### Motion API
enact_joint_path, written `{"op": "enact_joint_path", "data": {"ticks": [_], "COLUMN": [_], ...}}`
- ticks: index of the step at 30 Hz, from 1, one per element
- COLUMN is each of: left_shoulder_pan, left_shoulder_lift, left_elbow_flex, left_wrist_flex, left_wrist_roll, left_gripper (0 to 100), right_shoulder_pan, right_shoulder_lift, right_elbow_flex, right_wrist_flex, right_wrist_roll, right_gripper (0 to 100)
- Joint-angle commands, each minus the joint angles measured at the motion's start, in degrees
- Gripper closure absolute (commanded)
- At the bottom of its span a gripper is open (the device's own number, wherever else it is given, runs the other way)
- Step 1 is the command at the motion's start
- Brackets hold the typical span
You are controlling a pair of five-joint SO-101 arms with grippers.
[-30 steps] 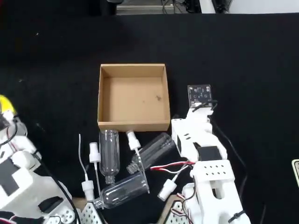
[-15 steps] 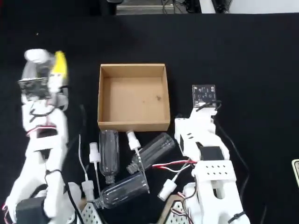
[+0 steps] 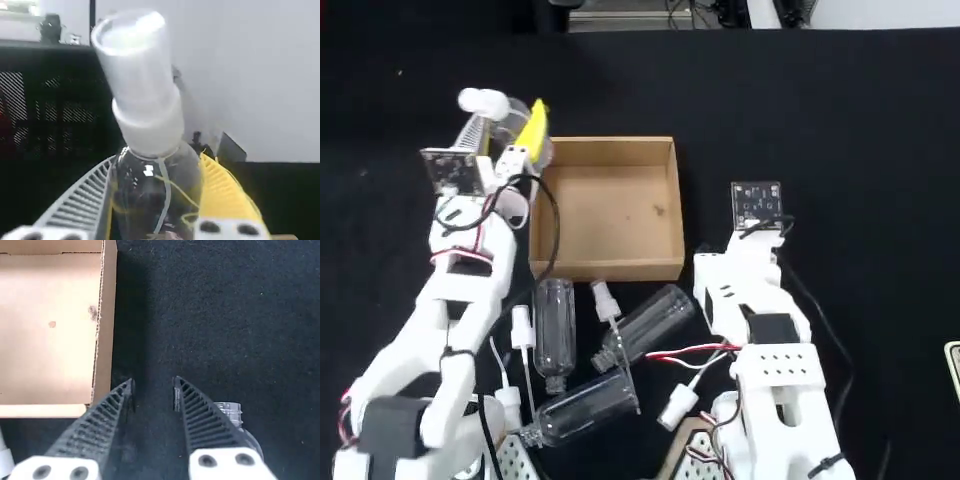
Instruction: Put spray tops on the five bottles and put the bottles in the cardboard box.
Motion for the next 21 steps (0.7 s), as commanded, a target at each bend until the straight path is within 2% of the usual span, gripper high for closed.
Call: {"op": "enact_joint_path", "data": {"ticks": [1,16,21], "left_shoulder_pan": [2.15,2.15,2.24], "left_shoulder_lift": [2.20,13.80,17.58], "left_elbow_flex": [-4.26,-9.80,-9.19], "left_wrist_flex": [-0.09,-0.35,-8.26], "left_wrist_roll": [0.53,0.44,0.26], "left_gripper": [97,97,97], "right_shoulder_pan": [0.79,0.79,0.79], "right_shoulder_lift": [-1.01,-1.01,-1.01], "right_elbow_flex": [-0.57,-0.57,-0.57], "right_wrist_flex": [-1.67,-1.67,-1.67], "right_wrist_roll": [0.44,0.44,0.44], "right_gripper": [89.2,89.2,89.2]}}
